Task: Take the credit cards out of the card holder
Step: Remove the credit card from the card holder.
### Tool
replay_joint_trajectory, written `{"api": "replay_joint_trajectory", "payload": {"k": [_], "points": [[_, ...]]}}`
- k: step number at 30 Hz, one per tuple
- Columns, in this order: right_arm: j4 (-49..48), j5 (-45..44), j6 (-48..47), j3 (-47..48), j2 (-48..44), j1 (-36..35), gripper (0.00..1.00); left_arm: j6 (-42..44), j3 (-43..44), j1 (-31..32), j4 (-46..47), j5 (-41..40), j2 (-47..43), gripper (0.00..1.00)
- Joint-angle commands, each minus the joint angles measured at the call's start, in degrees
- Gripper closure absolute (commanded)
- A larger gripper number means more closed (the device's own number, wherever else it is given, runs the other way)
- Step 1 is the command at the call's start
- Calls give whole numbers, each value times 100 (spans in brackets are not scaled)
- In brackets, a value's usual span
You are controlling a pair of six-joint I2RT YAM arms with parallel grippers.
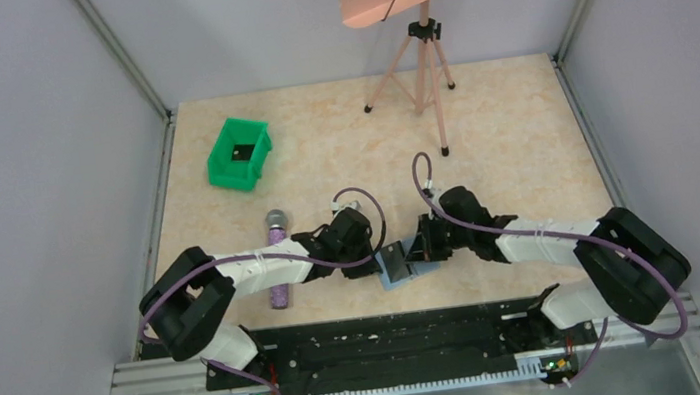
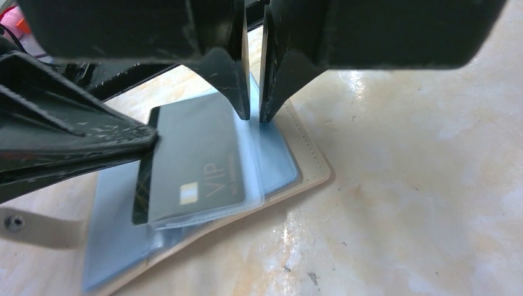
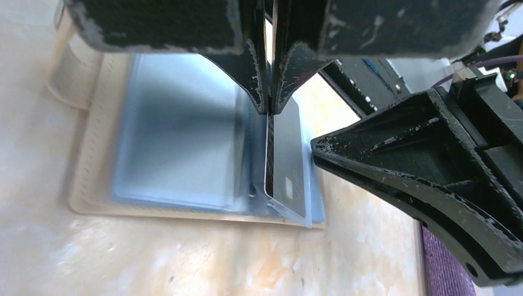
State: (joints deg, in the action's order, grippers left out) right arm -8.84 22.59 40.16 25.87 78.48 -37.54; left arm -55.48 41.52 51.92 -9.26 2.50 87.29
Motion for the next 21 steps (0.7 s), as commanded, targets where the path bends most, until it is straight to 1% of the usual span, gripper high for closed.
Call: {"api": "replay_joint_trajectory", "payload": {"k": [1,13,18,21], "points": [[173,-21,-262,-67,-385,278,100,64,-72,29,12,-99,18,83],[610,50,-385,-89,-787,518,100,141,62,29,-30,-92,96,83],[349,273,-255,-197,-739,520,100,165,183,29,-84,-15,-23,83],[237,310,-116,-265,-747,520,100,123,260,66,66,205,-13,82]]}}
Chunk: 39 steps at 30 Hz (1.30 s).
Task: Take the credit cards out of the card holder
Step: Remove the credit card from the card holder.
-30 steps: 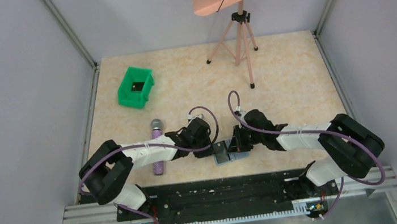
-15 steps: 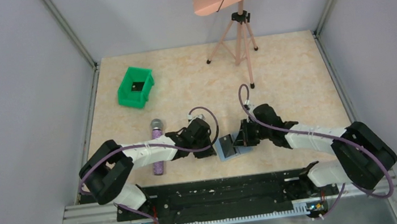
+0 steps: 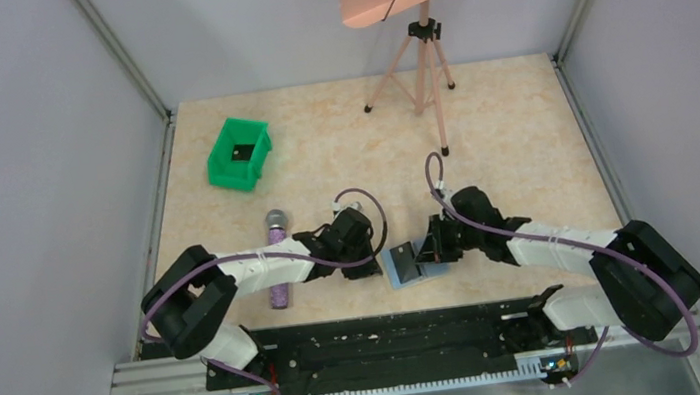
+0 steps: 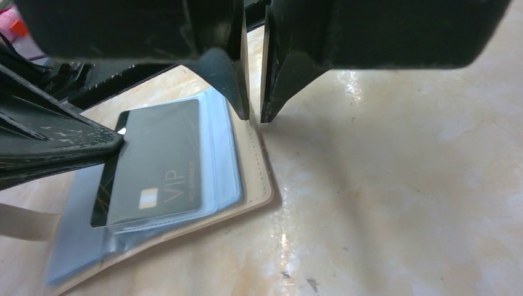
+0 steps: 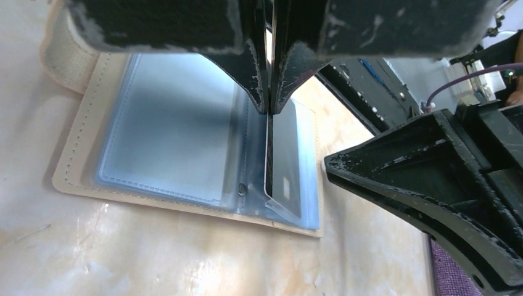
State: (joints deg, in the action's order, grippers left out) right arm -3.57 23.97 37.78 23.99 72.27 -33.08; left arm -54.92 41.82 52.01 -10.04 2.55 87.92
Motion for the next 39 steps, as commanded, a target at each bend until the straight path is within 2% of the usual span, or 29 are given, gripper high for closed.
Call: {"api": "replay_joint_trajectory", "payload": {"k": [1,7,14,20,35,39], "points": [[-311,157,196,-95,-132,69,100,56,276,82,199,248,-55,82],[-381,60,442,-162,-134,74,100,27,626,152,290,278,198,82],[-482,57,443,-263,-141,74,100,-17,576,160,394,220,643,83],[-37,-175,179,-127,-273,95,100,-17,465,160,268,131,875,83],[337,245,-221,-129,-641,523,100,148,202,159,76,-43,620,82],[921,-52,-210,-57,-925,605,100,121,212,160,101,112,491,80]]}}
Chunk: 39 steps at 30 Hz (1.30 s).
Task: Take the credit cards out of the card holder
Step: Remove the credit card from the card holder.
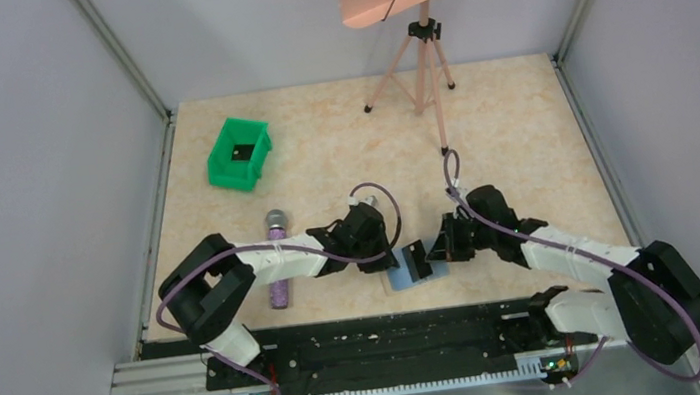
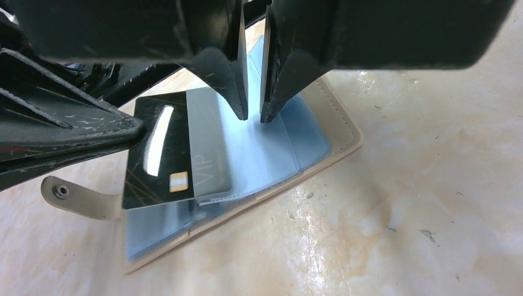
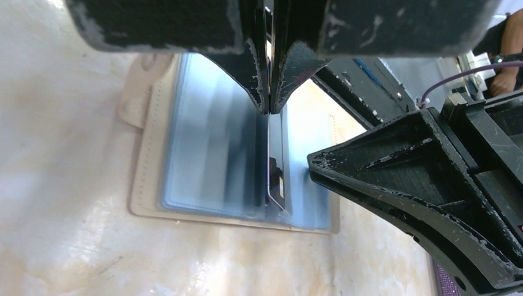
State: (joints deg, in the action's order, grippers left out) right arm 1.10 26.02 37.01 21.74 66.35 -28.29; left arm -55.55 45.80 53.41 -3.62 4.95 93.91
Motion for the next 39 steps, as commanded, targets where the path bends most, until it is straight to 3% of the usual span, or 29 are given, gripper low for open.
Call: {"api": "replay_joint_trajectory", "payload": {"k": [1,5,11,13,19,25,34,39], "points": [[570,-300,-116,186,-405,149,100,185,-148,19,-543,-53,-163,79],[708,-244,-65,248,-658,190,100,247,78,21,-724,63,-488,73],[1393,-536,-182,561,-894,223,100,387,559,21,-1263,-117,-1066,42],[1719,-702,-268,727,-988,236,100,521,749,20,-1474,-170,-1169,36],[2059,-551,-284,1031,-1383,250,100,990,1323,4,-2028,-242,-1411,31],[2238,-88,-458,1276,-1623,256,100,1580,1570,-22,-2021,-79,-1748,34],[1572,1844,-974,1199,-2069,263,100,2277,1669,-281,-2184,704,-2160,38],[878,2589,-818,971,-2237,263,100,2277,1452,-523,-1908,1707,-2367,40]]}}
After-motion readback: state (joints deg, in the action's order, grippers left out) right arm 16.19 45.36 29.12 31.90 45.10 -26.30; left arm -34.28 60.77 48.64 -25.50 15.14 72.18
